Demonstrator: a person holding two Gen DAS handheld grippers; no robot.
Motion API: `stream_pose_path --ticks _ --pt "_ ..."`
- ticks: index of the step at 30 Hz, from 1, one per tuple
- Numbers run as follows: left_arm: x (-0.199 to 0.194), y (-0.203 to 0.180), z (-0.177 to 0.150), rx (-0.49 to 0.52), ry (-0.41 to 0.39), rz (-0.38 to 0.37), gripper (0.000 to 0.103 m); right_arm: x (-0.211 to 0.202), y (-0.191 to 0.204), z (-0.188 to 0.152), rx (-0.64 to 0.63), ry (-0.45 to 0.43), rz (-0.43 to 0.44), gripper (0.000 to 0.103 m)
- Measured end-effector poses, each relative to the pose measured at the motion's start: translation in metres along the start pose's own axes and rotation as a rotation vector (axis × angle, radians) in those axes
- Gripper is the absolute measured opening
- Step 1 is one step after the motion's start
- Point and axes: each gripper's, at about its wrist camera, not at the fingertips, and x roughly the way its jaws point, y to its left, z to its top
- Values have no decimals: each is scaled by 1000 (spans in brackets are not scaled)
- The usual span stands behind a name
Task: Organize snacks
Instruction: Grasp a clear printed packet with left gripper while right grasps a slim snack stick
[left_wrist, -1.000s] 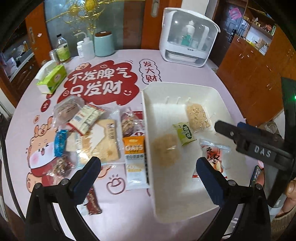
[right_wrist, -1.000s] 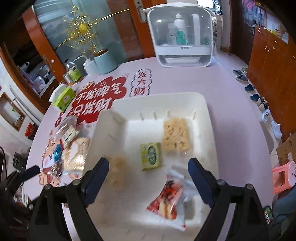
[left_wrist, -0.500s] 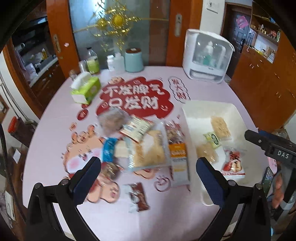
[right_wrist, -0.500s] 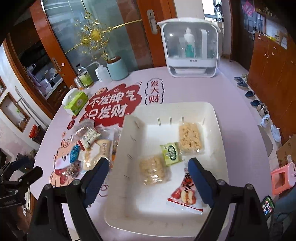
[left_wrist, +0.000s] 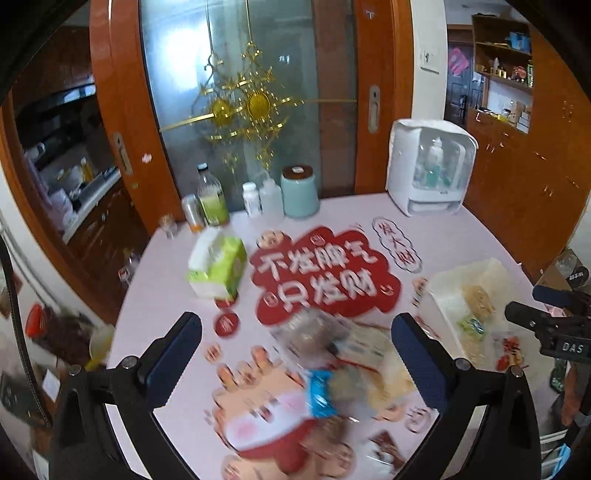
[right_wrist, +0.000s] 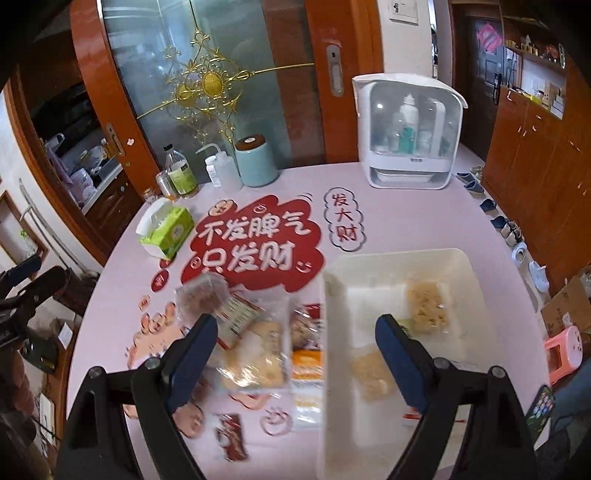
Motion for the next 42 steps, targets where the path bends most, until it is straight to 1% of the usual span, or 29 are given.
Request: stream_pose_path --ticks 3,5,7,8,11,15,17,18,20,22,26,31,33,34,35,36,37,40,42 --pt "20 25 12 31 -3 -7 102 10 23 8 16 -7 0 88" --pt "39 38 17 43 16 -11 102 19 39 14 12 0 -16 88" --pt "65 50 19 57 48 -43 102 29 51 18 6 13 -25 88" --pt "79 55 20 70 72 -71 102 36 58 21 2 21 -27 88" --pt "117 58 13 111 137 -133 102 59 69 26 2 55 -42 88" --pt "165 47 -2 198 212 -220 102 104 72 26 14 131 -72 88" --pt "184 36 -11 255 239 -243 102 133 73 21 18 187 -90 86" --pt "191 30 -15 281 252 -247 102 141 74 19 18 203 -96 83" --pt "210 18 -24 336 280 -255 102 168 77 11 18 261 -108 78" --pt "228 10 -32 365 315 -258 102 188 78 3 27 303 -116 76" --pt "255 -2 -42 407 369 -286 102 220 79 -7 78 362 -98 76" --pt "275 -11 -53 466 416 -302 102 241 83 -13 91 409 -106 74" --pt "283 -13 -58 475 437 -309 102 243 83 -16 92 413 -98 69" --pt "286 -14 -59 475 442 -310 102 242 83 -17 90 411 -83 57" --pt "289 -15 -60 474 449 -316 102 241 83 -16 89 412 -74 48" --pt "292 -15 -60 473 455 -321 102 240 83 -16 87 410 -76 44" --pt "297 -16 -61 466 466 -330 102 238 81 -16 91 403 -66 39" --pt "312 -16 -62 436 513 -364 102 233 74 -16 128 398 -25 29" --pt "321 -18 -65 416 543 -380 102 230 72 -17 129 391 -7 27"
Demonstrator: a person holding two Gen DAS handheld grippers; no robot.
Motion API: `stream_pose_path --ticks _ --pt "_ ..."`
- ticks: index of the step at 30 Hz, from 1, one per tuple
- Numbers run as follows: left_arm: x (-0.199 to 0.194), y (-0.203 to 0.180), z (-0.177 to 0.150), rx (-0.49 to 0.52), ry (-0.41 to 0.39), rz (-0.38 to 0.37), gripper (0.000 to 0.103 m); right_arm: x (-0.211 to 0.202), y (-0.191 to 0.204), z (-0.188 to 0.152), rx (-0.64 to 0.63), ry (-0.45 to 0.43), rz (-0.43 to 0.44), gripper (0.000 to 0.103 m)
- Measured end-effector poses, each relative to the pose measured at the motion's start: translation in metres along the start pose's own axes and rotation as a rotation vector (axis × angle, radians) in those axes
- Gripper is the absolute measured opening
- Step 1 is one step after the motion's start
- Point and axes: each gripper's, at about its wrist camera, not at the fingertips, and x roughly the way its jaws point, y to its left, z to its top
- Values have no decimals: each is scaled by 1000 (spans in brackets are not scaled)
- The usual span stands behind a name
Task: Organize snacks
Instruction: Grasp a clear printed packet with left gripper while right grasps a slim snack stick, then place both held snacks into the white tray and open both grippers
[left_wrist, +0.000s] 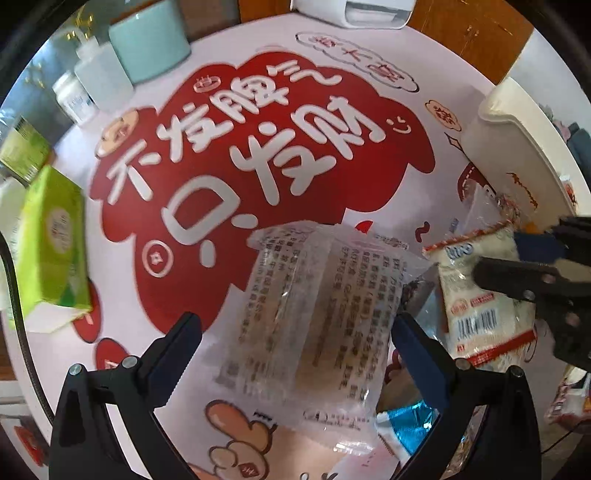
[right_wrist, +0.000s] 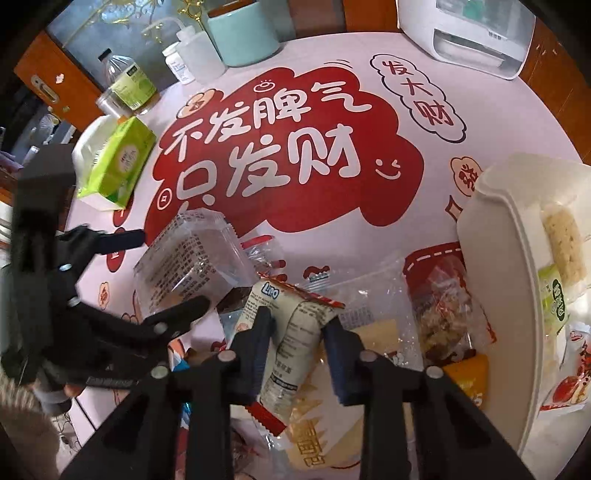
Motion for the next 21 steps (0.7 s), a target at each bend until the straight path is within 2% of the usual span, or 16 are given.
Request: stream_pose_path --ticks 4,5,6,7,8,10,15,17,21 --pt "15 0 1 -20 31 -12 100 -4 3 -4 -22 -29 18 23" --pt "14 1 1 -35 23 -31 89 -6 5 -5 -30 -37 21 22" --pt "12 3 0 -53 17 -46 85 -7 6 -5 -37 -44 27 21" --pt "10 5 -1 -70 10 -41 77 -9 7 -6 -43 -50 34 20" --pt "7 7 -3 -89 3 -41 72 -11 9 -7 -51 -55 40 20" --pt "0 9 -9 -121 -9 -23 67 -15 13 -9 -69 -63 45 18" --pt "-28 0 -33 -163 -48 49 65 -28 21 -17 -104 -84 61 18" --pt "-50 -5 -46 -191 -81 69 65 -38 24 -23 -122 -105 69 14" --pt "-96 -22 -66 -236 -153 92 65 -69 29 -37 -168 -159 86 14"
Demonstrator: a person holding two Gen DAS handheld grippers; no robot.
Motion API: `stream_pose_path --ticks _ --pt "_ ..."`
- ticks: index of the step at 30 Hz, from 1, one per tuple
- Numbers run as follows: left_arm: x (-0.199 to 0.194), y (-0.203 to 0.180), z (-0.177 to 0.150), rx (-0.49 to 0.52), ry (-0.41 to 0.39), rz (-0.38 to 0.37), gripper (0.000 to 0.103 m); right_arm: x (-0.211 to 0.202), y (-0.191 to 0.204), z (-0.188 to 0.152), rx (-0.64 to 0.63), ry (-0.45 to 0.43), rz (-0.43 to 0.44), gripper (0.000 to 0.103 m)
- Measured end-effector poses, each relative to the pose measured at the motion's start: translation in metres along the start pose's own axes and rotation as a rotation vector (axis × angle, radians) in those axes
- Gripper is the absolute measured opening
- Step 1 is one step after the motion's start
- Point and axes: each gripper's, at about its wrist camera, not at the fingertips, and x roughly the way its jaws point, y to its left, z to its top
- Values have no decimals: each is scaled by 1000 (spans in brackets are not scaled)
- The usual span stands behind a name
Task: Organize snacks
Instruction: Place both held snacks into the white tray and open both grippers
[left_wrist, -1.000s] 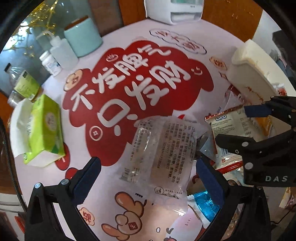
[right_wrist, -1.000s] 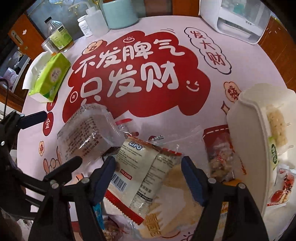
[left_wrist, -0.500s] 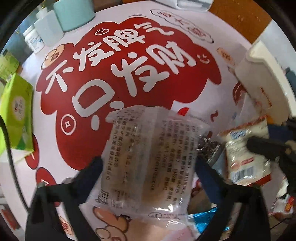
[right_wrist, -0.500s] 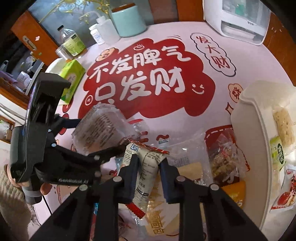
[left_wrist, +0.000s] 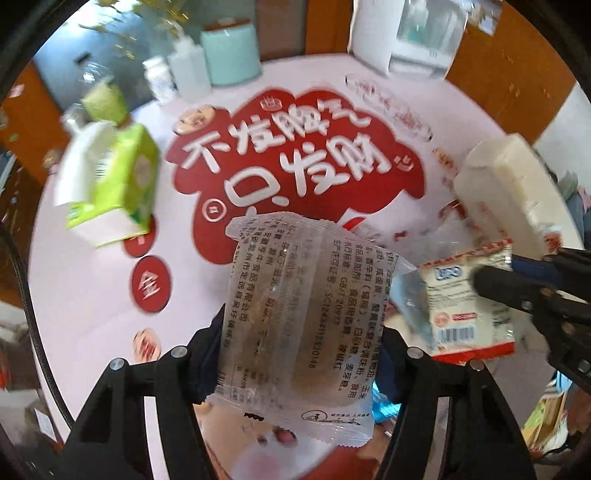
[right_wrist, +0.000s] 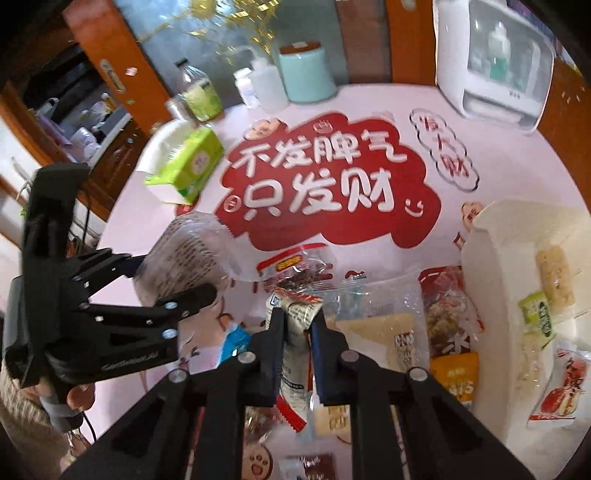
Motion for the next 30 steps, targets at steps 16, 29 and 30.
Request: stream_pose_path --ticks 16,29,30 --pt "-131 -146 -10 -79 -199 -78 65 -171 -66 -48 -60 -292 6 13" --pt "-111 -316 45 -51 -246 -43 65 -212 -200 -72 -33 -364 -131 14" --pt "-107 -322 46 -55 -236 -39 65 -210 -207 -73 -29 -355 -128 14"
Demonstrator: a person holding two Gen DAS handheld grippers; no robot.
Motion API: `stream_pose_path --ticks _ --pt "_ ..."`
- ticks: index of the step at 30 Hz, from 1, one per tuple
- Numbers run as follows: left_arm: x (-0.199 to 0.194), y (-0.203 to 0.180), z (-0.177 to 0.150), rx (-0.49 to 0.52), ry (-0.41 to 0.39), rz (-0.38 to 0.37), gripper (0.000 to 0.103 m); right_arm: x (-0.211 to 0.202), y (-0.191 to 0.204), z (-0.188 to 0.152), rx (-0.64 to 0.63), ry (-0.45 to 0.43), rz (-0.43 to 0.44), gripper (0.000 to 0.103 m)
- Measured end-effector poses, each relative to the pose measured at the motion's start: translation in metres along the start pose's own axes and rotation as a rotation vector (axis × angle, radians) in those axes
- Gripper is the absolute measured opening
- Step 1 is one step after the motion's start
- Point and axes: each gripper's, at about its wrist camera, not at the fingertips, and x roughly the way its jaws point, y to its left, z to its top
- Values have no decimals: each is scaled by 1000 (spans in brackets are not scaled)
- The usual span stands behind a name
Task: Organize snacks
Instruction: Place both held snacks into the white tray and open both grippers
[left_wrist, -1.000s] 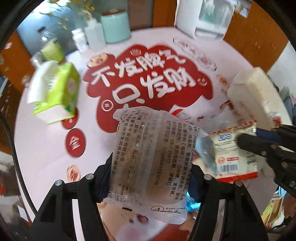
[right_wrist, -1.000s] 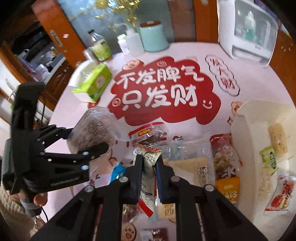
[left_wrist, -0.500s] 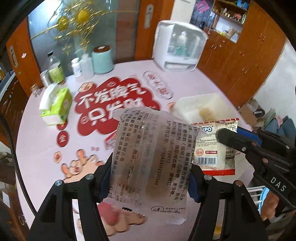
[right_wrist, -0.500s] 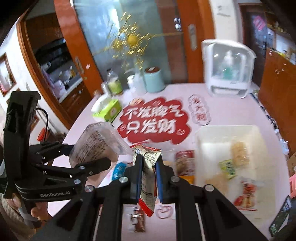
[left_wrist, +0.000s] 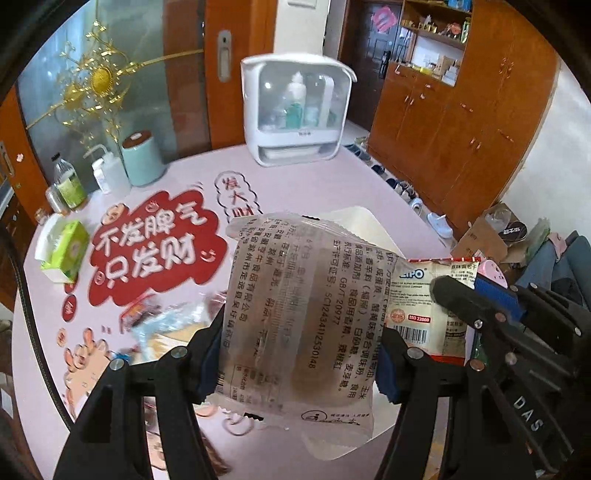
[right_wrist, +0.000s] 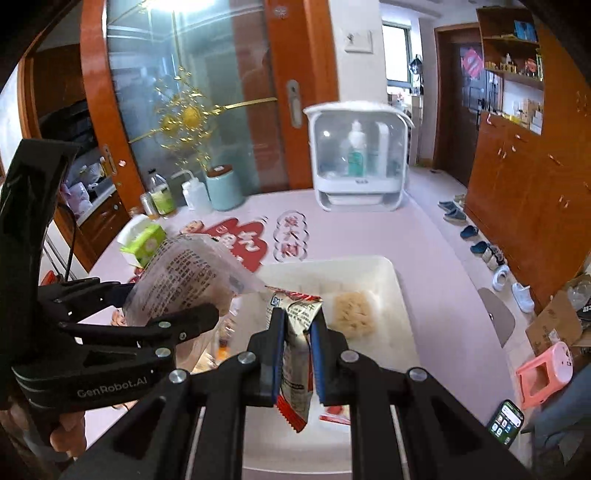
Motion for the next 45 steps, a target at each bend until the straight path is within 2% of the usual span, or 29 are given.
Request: stream_pose_path --ticks 7,15,18,19,20,21,23,26,34,45 --pt "38 -25 -3 -35 69 52 65 25 -39 -14 10 50 13 14" --pt "68 -28 -10 -60 135 105 65 47 -56 -30 14 98 38 14" --pt "74 -29 -12 -64 156 111 71 55 -56 -34 5 119 31 17" --pt "75 -28 -13 -72 160 106 79 58 -57 -35 7 130 23 18" --pt "76 -27 -14 -80 163 95 84 59 -57 -36 10 134 19 23" --pt "74 -26 -14 -87 160 90 85 60 -58 -37 14 138 13 27" --pt "71 -22 -15 -94 155 100 88 58 -60 -37 21 136 -3 42" --pt "62 -13 -16 -114 140 114 100 54 -60 -36 23 120 0 49" --pt "25 10 -27 -166 101 123 101 44 -40 -31 -4 115 -3 49" --pt "-43 62 -54 -224 28 198 101 25 -3 -26 -3 93 6 49"
